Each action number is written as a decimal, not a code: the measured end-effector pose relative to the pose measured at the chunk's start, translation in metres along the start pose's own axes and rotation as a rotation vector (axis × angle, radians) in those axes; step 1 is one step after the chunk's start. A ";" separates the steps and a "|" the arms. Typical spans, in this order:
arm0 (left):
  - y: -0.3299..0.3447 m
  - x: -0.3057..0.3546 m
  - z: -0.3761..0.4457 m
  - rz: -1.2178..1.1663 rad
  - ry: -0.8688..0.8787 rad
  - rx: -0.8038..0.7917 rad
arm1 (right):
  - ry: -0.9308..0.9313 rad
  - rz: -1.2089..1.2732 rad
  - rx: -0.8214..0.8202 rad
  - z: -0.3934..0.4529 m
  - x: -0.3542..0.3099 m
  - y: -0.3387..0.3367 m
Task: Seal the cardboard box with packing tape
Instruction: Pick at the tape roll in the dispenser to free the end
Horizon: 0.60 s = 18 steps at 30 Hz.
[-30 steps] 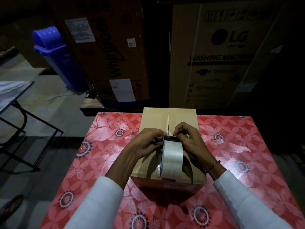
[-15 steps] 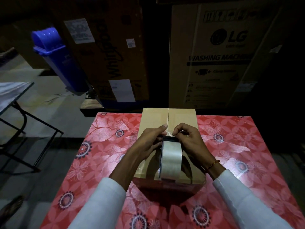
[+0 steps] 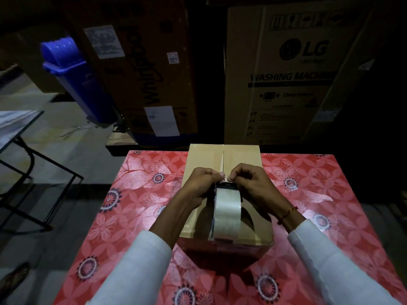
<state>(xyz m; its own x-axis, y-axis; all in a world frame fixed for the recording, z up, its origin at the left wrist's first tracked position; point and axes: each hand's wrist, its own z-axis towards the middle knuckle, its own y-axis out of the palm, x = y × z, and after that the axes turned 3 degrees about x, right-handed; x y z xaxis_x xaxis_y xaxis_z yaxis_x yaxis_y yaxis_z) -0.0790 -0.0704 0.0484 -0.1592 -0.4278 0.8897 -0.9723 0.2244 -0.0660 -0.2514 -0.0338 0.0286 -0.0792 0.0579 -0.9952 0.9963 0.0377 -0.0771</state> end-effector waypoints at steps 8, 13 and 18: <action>-0.001 -0.008 0.004 -0.022 -0.011 0.114 | 0.162 0.148 -0.205 0.012 -0.010 -0.049; 0.005 -0.010 0.002 -0.051 0.031 0.106 | 0.160 -0.035 -0.055 0.011 -0.006 -0.047; 0.006 -0.013 0.000 -0.066 0.073 0.089 | 0.117 -0.124 -0.082 0.009 -0.011 -0.010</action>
<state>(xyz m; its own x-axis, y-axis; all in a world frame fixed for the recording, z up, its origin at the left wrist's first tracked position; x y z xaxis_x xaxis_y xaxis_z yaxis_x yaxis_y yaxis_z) -0.0831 -0.0637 0.0361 -0.0850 -0.3733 0.9238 -0.9921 0.1178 -0.0437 -0.2597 -0.0441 0.0397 -0.2095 0.1635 -0.9640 0.9730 0.1325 -0.1890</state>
